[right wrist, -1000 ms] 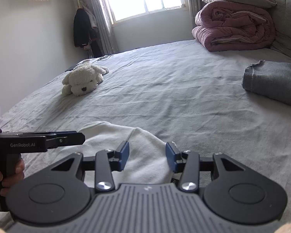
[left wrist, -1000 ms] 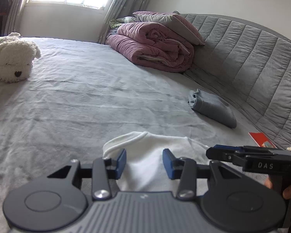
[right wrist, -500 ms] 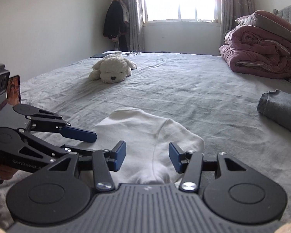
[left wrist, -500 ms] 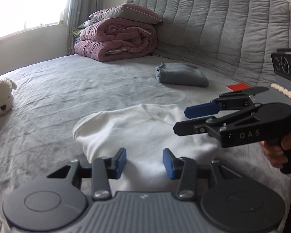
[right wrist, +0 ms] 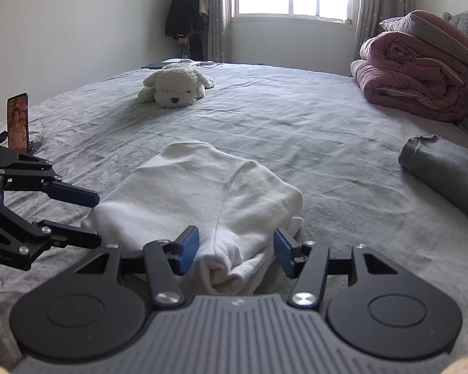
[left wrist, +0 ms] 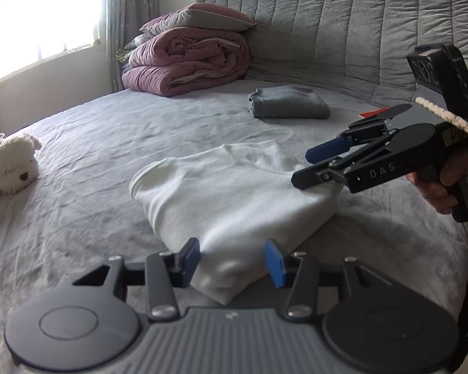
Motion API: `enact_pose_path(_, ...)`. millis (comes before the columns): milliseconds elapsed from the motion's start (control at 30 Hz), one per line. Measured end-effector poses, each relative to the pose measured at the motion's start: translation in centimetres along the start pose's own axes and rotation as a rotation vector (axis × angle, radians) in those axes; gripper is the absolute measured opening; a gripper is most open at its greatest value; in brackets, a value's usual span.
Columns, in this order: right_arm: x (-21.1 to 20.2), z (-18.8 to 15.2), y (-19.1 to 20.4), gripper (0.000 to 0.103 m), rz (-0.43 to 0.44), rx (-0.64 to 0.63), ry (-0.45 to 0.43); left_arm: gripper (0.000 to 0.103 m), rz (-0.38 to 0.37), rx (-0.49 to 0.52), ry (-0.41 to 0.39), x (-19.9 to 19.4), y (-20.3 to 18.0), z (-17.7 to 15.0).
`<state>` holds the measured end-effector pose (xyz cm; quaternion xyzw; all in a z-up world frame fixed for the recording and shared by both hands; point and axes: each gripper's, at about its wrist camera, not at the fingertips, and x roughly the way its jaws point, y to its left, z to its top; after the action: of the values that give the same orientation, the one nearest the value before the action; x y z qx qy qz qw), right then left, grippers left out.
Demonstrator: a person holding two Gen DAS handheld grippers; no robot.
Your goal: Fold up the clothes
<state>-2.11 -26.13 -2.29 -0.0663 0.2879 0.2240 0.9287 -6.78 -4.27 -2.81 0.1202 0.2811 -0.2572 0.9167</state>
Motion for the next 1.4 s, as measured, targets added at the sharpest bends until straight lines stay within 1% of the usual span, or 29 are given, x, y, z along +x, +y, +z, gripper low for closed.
enact_pose_path(67, -0.1, 0.2, 0.2, 0.059, -0.007, -0.001, 0.021, 0.049, 0.03, 0.003, 0.04, -0.2, -0.4, 0.1)
enact_pose_path(133, -0.2, 0.4, 0.4, 0.059, -0.008, -0.001, 0.037, 0.058, 0.043, 0.006, 0.08, -0.3, -0.9, 0.3)
enact_pose_path(300, -0.6, 0.7, 0.5, 0.062, -0.02, 0.016, 0.075, 0.061, 0.063, 0.006, 0.176, -0.2, -2.0, 0.9)
enact_pose_path(367, -0.8, 0.8, 0.4, 0.064, -0.021, 0.03, 0.093, 0.061, 0.06, -0.011, 0.208, -0.1, -2.1, 1.1)
enact_pose_path(400, -0.9, 0.9, 0.3, 0.065, -0.022, 0.037, 0.101, 0.063, 0.057, -0.024, 0.227, 0.1, -2.1, 1.2)
enact_pose_path(433, -1.0, 0.9, 0.2, 0.066, -0.022, 0.045, 0.108, 0.068, 0.055, -0.043, 0.251, 0.2, -2.1, 1.4)
enact_pose_path(500, -1.1, 0.9, -0.1, 0.068, -0.024, 0.065, 0.124, 0.074, 0.051, -0.082, 0.293, 0.6, -1.9, 1.5)
enact_pose_path(567, -1.1, 1.0, -0.4, 0.07, -0.025, 0.091, 0.144, 0.076, 0.046, -0.113, 0.331, 0.9, -1.8, 1.6)
enact_pose_path(667, -1.1, 1.0, -1.1, 0.074, -0.022, 0.139, 0.174, 0.08, 0.048, -0.127, 0.369, 1.2, -1.8, 1.5)
enact_pose_path(733, -1.1, 1.0, -1.6, 0.075, -0.006, 0.184, 0.198, 0.083, 0.04, -0.135, 0.395, 1.5, -1.7, 1.6)
enact_pose_path(800, -1.1, 1.1, -2.2, 0.076, 0.03, 0.238, 0.222, 0.086, 0.018, -0.159, 0.421, 1.7, -1.3, 1.6)
enact_pose_path(900, -0.9, 1.0, -3.5, 0.08, 0.112, 0.361, 0.257, 0.09, -0.049, -0.261, 0.452, 1.9, 0.0, 1.5)
enact_pose_path(1033, -0.5, 0.6, -5.0, 0.087, 0.187, 0.506, 0.293, 0.096, -0.162, -0.462, 0.476, 2.2, 2.4, 0.8)
enact_pose_path(1100, -0.2, 0.4, -5.6, 0.089, 0.215, 0.572, 0.31, 0.098, -0.204, -0.559, 0.467, 2.2, 3.5, 0.3)
enact_pose_path(1200, 0.4, -0.2, -6.6, 0.09, 0.249, 0.672, 0.342, 0.098, -0.26, -0.694, 0.448, 2.3, 5.1, -0.4)
enact_pose_path(1300, 1.1, -0.9, -7.5, 0.09, 0.288, 0.772, 0.377, 0.098, -0.284, -0.782, 0.413, 2.4, 6.1, -1.0)
enact_pose_path(1400, 1.5, -1.4, -8.1, 0.09, 0.302, 0.838, 0.388, 0.098, -0.301, -0.842, 0.373, 2.6, 6.8, -1.5)
